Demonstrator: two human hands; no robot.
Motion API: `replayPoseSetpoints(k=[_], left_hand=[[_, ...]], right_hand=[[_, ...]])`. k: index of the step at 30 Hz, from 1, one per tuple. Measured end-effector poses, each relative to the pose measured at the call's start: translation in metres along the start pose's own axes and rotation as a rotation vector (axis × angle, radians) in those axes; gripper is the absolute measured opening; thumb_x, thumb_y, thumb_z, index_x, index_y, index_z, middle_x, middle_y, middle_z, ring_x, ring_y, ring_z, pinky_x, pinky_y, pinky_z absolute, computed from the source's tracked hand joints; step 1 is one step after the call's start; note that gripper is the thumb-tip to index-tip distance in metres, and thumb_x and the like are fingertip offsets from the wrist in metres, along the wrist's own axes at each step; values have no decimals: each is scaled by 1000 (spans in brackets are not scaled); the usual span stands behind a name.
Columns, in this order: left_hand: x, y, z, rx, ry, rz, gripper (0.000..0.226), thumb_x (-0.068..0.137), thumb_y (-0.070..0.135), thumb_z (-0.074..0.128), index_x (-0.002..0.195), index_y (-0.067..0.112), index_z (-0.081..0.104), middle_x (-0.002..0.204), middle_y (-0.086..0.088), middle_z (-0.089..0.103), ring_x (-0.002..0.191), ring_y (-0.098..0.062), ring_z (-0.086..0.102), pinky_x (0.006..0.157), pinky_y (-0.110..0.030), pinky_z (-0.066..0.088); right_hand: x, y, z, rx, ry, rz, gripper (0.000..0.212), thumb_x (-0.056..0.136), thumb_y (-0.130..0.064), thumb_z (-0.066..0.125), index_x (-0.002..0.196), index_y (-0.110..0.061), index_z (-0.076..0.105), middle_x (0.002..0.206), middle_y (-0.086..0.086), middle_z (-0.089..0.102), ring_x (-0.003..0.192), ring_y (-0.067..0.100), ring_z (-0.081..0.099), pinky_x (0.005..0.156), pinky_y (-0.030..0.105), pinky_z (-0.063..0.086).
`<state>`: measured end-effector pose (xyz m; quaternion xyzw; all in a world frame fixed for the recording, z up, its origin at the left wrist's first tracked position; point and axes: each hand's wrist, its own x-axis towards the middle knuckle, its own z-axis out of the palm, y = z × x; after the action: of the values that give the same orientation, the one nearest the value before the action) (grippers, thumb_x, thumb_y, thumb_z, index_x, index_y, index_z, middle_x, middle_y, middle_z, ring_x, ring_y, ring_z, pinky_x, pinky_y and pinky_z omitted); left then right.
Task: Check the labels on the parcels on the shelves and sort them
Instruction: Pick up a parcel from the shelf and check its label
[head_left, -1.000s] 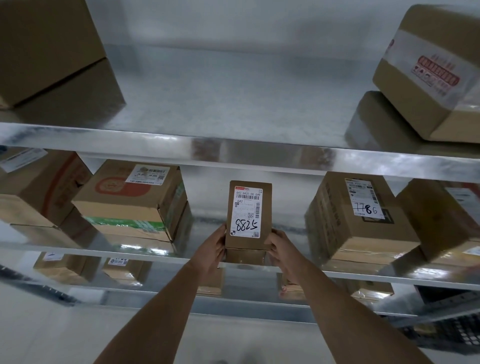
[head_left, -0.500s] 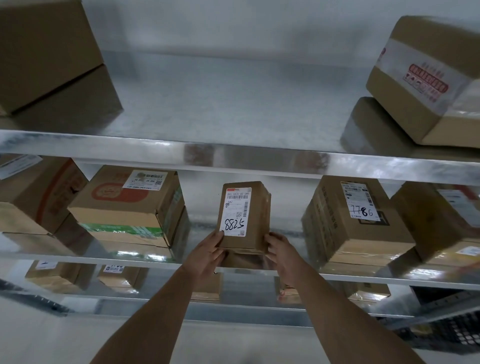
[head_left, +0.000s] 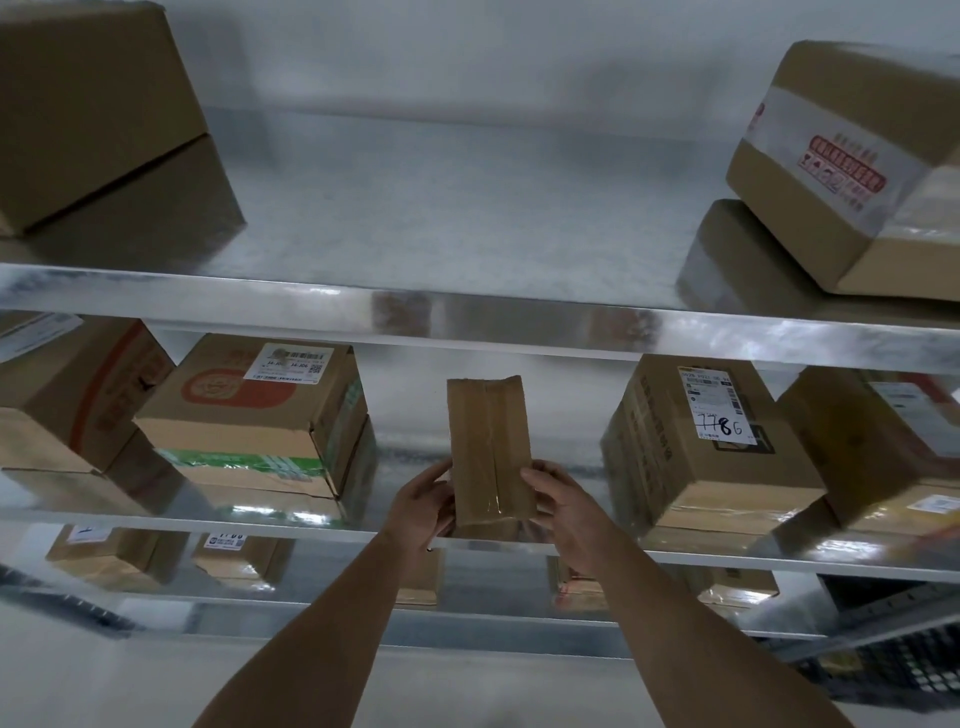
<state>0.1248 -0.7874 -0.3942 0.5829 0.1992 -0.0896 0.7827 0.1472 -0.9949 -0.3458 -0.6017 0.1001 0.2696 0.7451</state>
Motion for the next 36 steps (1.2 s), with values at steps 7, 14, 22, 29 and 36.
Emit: replayPoseSetpoints(k=[7, 14, 22, 29, 36], left_hand=[[-12, 7, 13, -82, -29, -22, 31, 106, 1, 41, 123, 18, 60, 96, 1, 76, 83, -11, 74, 72, -24, 61], [-13, 5, 11, -200, -109, 8, 39, 105, -7, 27, 114, 6, 63, 92, -8, 79, 84, -18, 77, 74, -27, 63], [-14, 6, 9, -229, -137, 2, 41, 104, -10, 31, 124, 5, 64, 108, -14, 76, 98, -25, 75, 85, -33, 62], [-17, 8, 11, -201, -87, -23, 38, 104, -7, 35, 127, 5, 62, 108, -11, 76, 98, -22, 74, 89, -33, 60], [-20, 14, 16, -187, -26, -72, 25, 107, 18, 46, 122, 13, 65, 115, -9, 74, 115, -25, 66, 103, -38, 49]], right_hand=[[-3, -2, -1, 36, 26, -1, 37, 90, -29, 67, 123, -16, 60, 128, 10, 66, 120, 31, 60, 92, 37, 45], [0, -1, -6, 15, 44, 65, 25, 106, -32, 49, 125, -24, 63, 130, 12, 66, 123, 32, 58, 103, 39, 41], [0, 1, -7, -41, 46, 37, 29, 107, -6, 43, 124, -20, 62, 113, 10, 75, 108, 25, 70, 80, 30, 53], [-1, -1, -6, -59, 44, 42, 26, 107, -10, 45, 127, -19, 60, 116, 10, 75, 106, 24, 72, 78, 28, 54], [3, 2, -6, -51, 56, 63, 27, 105, -12, 52, 130, -20, 60, 118, 11, 74, 110, 28, 70, 86, 35, 56]])
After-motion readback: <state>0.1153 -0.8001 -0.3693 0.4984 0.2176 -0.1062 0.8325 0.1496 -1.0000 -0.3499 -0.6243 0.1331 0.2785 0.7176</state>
